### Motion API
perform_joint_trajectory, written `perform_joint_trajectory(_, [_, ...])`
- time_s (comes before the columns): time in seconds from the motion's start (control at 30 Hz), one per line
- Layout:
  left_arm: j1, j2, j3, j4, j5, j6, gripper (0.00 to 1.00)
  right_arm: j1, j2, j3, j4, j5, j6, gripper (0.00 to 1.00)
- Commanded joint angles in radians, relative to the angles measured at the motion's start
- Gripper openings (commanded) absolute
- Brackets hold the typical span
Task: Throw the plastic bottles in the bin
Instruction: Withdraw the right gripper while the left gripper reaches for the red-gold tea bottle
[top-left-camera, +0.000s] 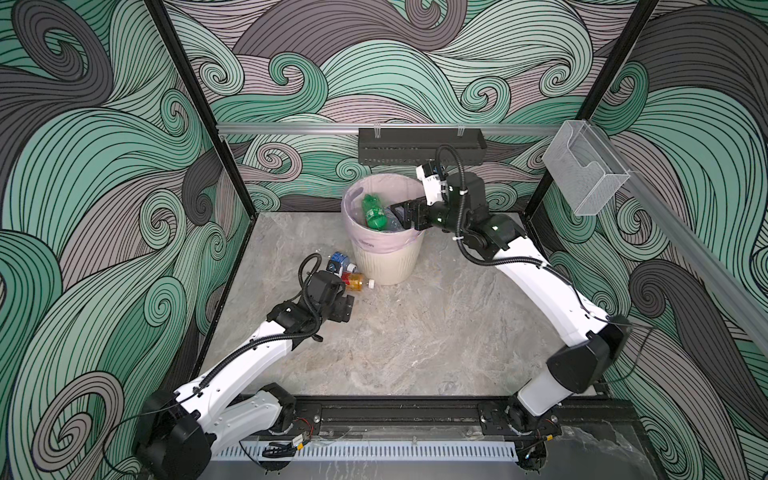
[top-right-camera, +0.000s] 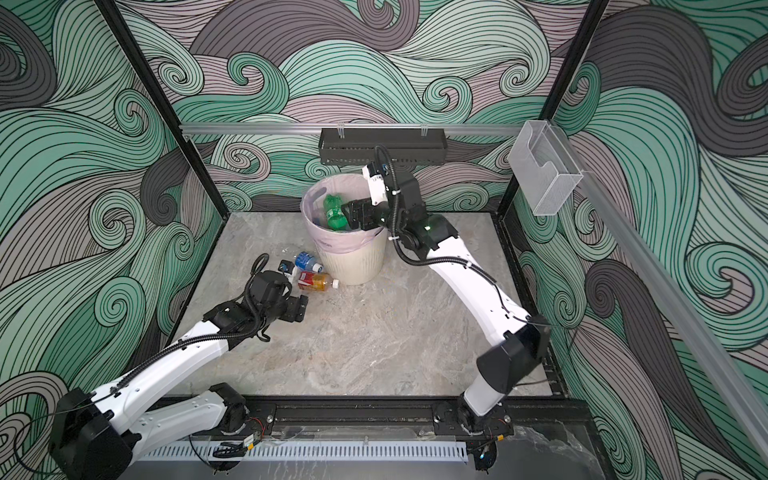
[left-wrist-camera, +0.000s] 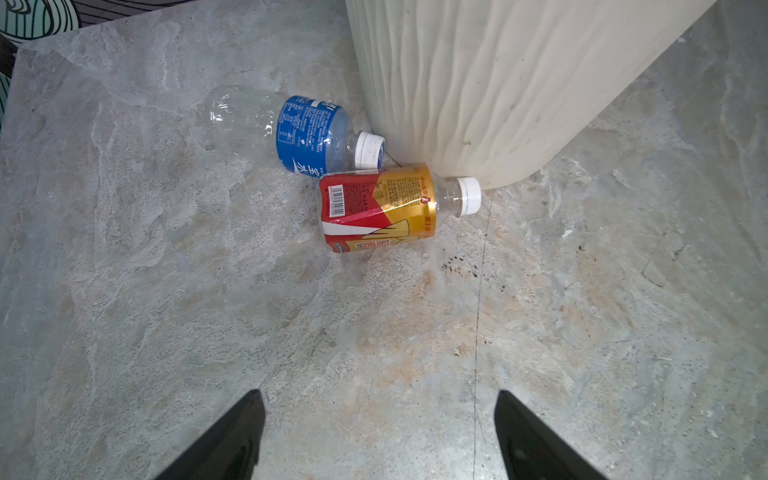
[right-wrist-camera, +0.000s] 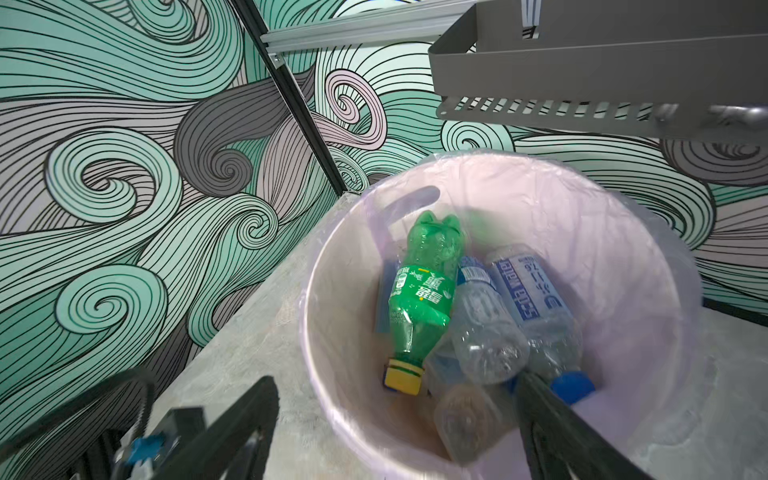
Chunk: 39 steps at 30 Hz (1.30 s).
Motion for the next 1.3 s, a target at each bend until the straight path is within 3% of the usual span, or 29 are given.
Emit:
perform_joint_trajectory(0.0, [0.014,0.055,0.052,0.020,-0.038,0.100,0.89,-0.007,-0.137,-0.099,0.050,0.022,-0.020,0.91])
perform_joint_trajectory(0.3, [0.035,0.255,0.160,0.038,0.017,0.425,0.87,-0.050,-0.385,-0.444,0.195,0.046,0.058,0.95])
perform_joint_trajectory(0.43, [0.084,0.318,0.164,0.063,0.261,0.586,0.87,-0.066,-0.442,-0.513,0.205,0.041,0.072,0.95])
perform_joint_trajectory(0.5, [0.113,0.355,0.174,0.071,0.329,0.646,0.87,-0.076,-0.473,-0.543,0.201,0.042,0.070,0.95])
perform_joint_trajectory(0.73, [0.203,0.448,0.229,0.089,0.355,0.734,0.86,-0.102,-0.582,-0.652,0.200,0.054,0.083,0.95])
perform_joint_trajectory(1.27, [0.260,0.590,0.291,0.155,0.348,0.808,0.86,-0.123,-0.638,-0.761,0.246,0.038,0.109,0.92])
